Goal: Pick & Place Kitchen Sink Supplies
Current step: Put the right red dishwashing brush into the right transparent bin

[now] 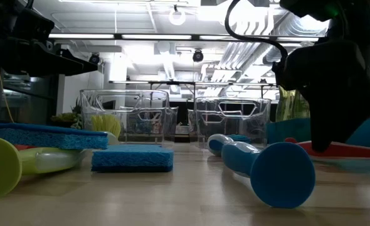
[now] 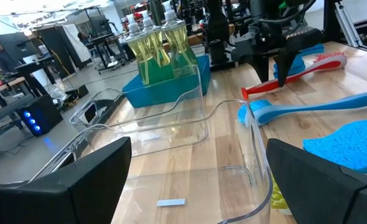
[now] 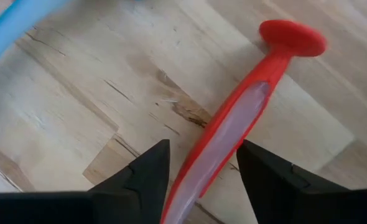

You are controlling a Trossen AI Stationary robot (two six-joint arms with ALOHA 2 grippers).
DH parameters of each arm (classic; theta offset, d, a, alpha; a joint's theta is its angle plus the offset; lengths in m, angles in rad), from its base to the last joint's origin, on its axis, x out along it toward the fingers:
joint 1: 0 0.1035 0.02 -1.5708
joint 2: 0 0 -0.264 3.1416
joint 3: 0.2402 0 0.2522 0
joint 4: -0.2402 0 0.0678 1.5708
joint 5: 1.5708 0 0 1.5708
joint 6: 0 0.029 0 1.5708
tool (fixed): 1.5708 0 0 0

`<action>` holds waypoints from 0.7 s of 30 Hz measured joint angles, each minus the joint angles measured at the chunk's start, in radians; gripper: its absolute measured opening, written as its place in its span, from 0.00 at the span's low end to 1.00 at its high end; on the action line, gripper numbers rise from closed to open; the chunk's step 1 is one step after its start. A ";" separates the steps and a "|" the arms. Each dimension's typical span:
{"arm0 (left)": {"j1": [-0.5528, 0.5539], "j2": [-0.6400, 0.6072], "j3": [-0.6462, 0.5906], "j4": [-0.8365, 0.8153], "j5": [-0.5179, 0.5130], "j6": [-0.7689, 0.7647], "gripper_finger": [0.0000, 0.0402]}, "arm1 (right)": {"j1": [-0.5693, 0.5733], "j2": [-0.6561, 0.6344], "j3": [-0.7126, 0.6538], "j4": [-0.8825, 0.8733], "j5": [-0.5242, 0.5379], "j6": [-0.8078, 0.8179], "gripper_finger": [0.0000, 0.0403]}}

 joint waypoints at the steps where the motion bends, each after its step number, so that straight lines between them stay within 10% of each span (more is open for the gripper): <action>1: 0.000 0.000 0.000 0.000 0.000 0.000 0.91 | 0.000 0.008 0.000 0.007 -0.007 -0.005 0.44; 21: 0.000 0.000 0.000 0.000 0.000 0.000 0.91 | 0.000 -0.044 -0.001 0.015 0.057 -0.068 0.17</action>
